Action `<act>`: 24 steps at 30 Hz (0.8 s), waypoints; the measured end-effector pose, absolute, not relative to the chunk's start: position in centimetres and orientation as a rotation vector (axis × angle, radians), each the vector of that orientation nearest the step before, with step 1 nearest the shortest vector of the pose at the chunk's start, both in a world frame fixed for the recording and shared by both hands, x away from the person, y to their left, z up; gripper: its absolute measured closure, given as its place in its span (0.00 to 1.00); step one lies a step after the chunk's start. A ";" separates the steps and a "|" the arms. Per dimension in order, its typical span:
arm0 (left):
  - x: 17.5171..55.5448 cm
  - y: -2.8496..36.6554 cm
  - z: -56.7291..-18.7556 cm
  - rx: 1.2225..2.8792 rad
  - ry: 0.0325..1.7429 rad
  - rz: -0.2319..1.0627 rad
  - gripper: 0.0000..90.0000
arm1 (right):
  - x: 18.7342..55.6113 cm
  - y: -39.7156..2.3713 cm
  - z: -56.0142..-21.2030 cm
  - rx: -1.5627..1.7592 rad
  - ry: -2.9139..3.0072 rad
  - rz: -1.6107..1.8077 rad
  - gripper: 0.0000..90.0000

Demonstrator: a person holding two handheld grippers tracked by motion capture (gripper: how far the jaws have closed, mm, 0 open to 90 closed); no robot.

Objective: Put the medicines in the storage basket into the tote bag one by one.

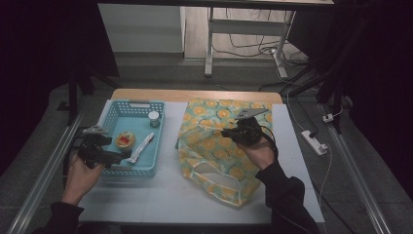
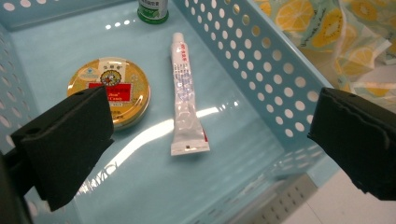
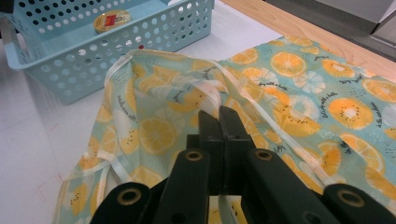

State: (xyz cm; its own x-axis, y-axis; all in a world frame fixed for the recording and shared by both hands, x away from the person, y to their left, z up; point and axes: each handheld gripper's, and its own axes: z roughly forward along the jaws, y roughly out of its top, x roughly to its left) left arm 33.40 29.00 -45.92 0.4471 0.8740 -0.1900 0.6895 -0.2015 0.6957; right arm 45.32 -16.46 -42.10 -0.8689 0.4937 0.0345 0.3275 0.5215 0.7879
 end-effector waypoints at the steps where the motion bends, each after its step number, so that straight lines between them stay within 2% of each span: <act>1: 33.6 29.0 -45.9 1.964 1.311 0.318 0.00 | 45.3 -16.5 -42.1 0.702 2.567 1.268 1.00; 18: 38.4 29.3 -46.2 1.980 1.325 0.279 0.00 | 45.3 -16.6 -42.0 0.709 2.558 1.278 1.00; 24: 40.2 29.3 -46.8 1.995 1.378 0.281 0.00 | 45.3 -16.6 -42.0 0.708 2.559 1.278 1.00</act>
